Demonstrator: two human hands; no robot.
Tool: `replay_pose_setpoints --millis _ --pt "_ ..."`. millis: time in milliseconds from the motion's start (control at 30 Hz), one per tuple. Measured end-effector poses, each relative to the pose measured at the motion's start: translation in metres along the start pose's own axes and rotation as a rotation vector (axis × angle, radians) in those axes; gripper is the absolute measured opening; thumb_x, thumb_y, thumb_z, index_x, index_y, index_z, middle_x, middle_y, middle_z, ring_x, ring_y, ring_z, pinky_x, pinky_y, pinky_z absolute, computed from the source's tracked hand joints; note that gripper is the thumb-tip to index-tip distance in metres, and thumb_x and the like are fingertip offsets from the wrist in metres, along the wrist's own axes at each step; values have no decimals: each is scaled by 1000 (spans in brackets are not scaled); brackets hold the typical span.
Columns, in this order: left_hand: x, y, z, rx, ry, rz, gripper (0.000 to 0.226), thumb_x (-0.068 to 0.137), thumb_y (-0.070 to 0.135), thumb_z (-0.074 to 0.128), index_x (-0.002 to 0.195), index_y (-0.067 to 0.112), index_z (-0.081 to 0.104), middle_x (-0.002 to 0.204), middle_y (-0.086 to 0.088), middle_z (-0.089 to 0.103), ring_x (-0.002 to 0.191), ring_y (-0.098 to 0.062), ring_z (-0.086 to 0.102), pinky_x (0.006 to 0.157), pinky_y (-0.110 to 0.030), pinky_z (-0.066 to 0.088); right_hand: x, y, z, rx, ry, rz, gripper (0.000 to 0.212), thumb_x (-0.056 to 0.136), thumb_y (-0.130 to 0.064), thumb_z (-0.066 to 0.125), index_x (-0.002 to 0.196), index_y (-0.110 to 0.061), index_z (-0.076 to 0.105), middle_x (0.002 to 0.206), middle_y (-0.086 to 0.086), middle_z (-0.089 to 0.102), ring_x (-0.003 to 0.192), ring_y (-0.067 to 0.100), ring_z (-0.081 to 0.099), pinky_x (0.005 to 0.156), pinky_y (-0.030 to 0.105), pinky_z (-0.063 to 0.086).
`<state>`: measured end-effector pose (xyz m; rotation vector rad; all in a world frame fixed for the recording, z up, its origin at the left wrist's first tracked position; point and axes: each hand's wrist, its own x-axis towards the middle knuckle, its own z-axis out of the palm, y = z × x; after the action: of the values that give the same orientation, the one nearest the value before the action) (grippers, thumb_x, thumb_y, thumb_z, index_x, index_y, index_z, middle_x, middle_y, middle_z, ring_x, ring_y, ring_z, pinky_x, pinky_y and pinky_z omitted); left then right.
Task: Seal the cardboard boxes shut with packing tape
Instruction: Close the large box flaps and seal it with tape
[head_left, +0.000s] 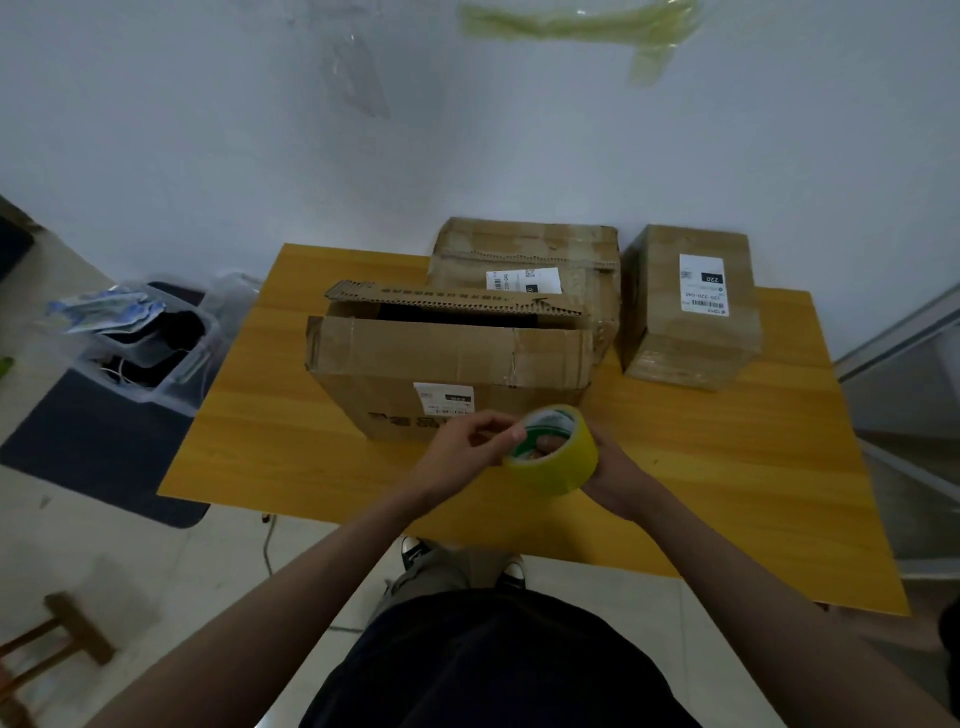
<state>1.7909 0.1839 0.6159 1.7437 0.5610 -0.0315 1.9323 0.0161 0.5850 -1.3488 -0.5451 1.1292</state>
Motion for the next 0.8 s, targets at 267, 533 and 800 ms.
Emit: replay_pose_setpoints --millis 267,533,800 --pt "-18 5 -17 -275 -14 46 46 81 15 80 126 14 68 114 -2 75 108 -18 71 90 -29 57 14 2 9 354 -22 96 34 97 0 54 131 5 54 117 20 65 103 29 63 88 37 56" --pt "-17 23 -28 -240 88 227 31 78 1 81 107 6 70 104 -13 74 97 -28 73 86 -37 61 21 -13 22 517 -70 37 45 87 -13 70 129 0 60 124 18 65 112 29 63 97 40 53" --pt "-14 34 -33 -182 183 342 29 78 10 83 100 0 67 99 -13 72 94 -30 71 83 -38 61 25 -23 32 676 -55 12 55 74 -22 85 122 -5 65 114 14 71 98 21 71 75 26 60"
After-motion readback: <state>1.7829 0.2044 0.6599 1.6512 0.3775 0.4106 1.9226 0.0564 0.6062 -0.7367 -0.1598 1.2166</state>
